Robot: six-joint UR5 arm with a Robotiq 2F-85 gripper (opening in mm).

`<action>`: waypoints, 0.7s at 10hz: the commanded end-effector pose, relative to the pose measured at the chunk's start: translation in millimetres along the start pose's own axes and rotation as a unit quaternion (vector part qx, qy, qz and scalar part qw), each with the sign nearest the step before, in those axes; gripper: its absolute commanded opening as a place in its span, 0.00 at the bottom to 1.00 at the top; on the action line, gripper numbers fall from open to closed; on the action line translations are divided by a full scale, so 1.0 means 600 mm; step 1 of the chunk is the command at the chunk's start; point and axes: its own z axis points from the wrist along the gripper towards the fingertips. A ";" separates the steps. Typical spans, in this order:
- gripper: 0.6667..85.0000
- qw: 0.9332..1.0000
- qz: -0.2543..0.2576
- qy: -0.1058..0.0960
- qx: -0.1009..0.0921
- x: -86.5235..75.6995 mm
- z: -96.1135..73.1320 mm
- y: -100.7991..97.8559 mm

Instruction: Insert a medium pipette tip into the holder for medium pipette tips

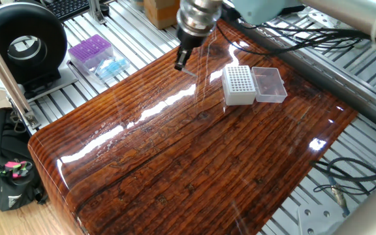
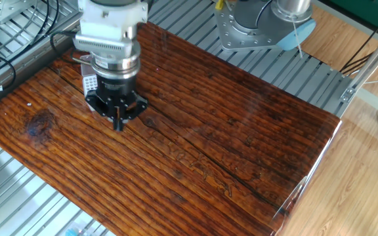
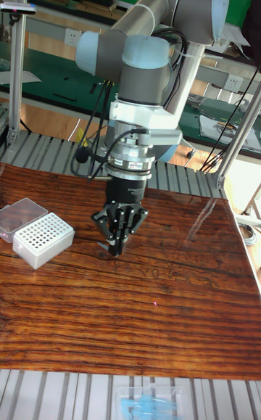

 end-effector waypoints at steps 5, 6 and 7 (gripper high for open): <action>0.11 0.992 -0.118 -0.027 -0.026 -0.016 0.006 0.002; 0.11 0.985 -0.169 -0.015 -0.030 -0.014 0.012 0.000; 0.11 0.981 -0.195 0.001 -0.022 -0.008 0.011 -0.008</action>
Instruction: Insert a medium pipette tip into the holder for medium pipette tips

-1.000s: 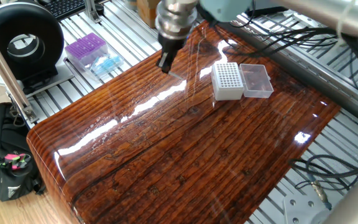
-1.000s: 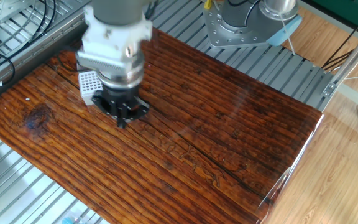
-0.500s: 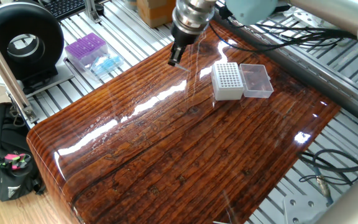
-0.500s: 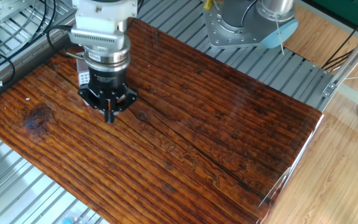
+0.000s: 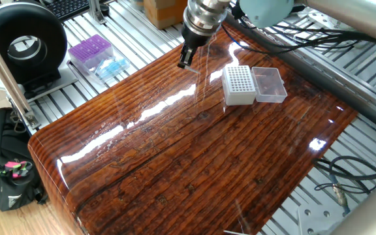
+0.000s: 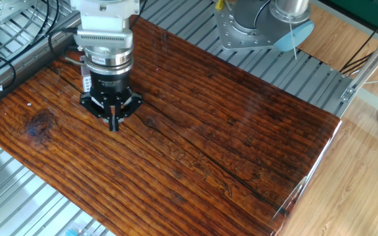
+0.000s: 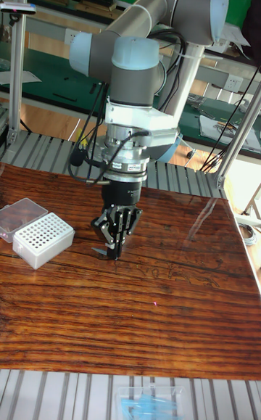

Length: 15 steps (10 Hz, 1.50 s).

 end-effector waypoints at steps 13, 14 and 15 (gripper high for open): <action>0.08 0.986 -0.159 0.040 -0.001 0.065 0.009 -0.017; 0.08 0.987 -0.155 0.043 -0.003 0.059 0.008 -0.016; 0.08 0.987 -0.151 0.050 0.000 0.049 0.005 -0.019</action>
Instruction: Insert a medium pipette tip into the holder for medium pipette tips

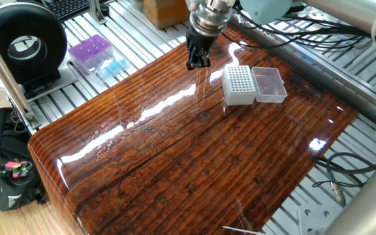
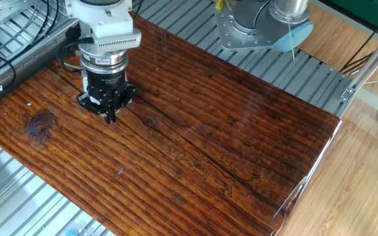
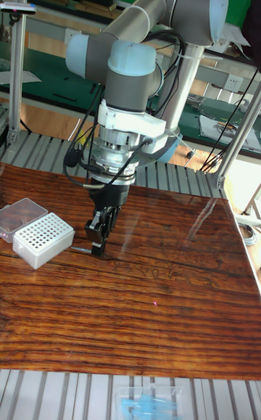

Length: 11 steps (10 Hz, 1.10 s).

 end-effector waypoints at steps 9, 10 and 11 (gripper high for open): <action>0.09 0.992 0.104 -0.017 -0.066 -0.161 0.014 0.054; 0.09 0.995 0.090 0.001 -0.049 -0.160 0.025 0.054; 0.09 0.995 0.089 0.011 -0.042 -0.161 0.034 0.057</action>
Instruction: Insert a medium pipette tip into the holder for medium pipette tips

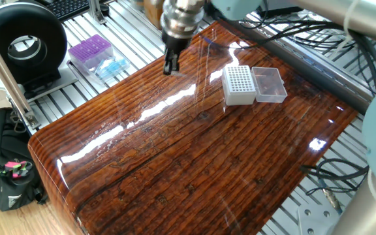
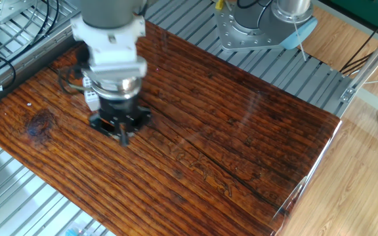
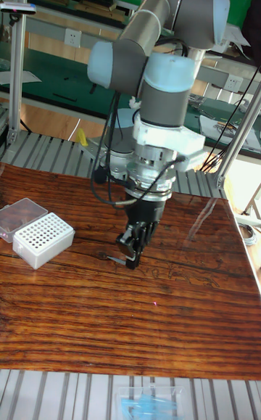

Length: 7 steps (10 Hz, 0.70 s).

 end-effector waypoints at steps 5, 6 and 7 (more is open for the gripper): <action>0.15 0.996 -0.065 0.029 -0.046 0.001 0.084 0.094; 0.22 0.994 -0.076 0.033 -0.064 0.012 0.085 0.108; 0.23 0.994 -0.079 0.049 -0.063 0.027 0.084 0.107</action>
